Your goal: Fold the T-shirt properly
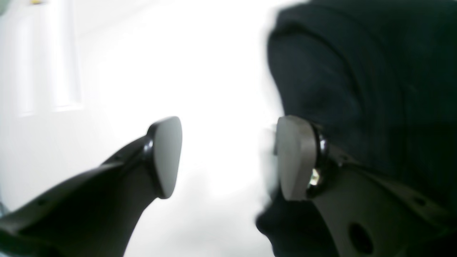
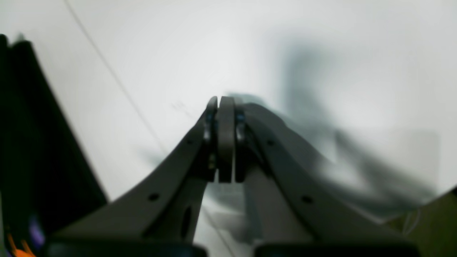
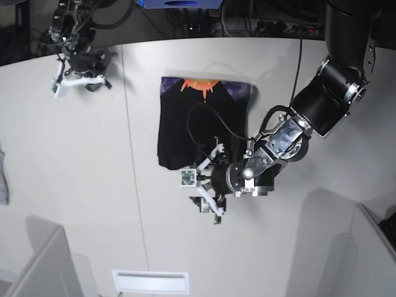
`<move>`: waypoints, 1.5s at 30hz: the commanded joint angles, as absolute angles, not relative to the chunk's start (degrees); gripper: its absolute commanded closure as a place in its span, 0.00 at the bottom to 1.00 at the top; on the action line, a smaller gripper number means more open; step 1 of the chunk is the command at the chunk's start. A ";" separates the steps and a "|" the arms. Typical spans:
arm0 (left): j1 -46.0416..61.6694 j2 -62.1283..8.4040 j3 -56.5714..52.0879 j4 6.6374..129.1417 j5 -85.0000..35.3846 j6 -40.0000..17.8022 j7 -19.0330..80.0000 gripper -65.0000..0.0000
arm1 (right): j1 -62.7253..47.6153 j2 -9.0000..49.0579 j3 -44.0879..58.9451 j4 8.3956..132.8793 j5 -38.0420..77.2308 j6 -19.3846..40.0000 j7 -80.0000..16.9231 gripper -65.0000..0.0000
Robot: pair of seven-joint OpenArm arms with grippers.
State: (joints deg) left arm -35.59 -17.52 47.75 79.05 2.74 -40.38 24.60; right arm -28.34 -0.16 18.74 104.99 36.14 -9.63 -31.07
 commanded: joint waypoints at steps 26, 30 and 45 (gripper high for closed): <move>9.63 -20.00 -21.41 111.08 -6.46 -40.00 23.43 1.00 | -40.40 6.73 16.40 115.38 30.02 12.62 -15.78 1.00; 20.35 -20.00 -29.14 110.99 -15.43 -40.00 12.18 1.00 | -42.77 4.44 16.75 115.38 26.51 19.38 -12.97 1.00; 39.96 -17.63 -40.40 105.19 -14.02 -40.00 -1.63 1.00 | -53.85 3.74 16.75 115.21 20.53 21.58 0.75 1.00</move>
State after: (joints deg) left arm 39.53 -16.86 -39.70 104.20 -13.10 -39.92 0.23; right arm -53.04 3.53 16.49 114.28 20.12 21.45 -0.93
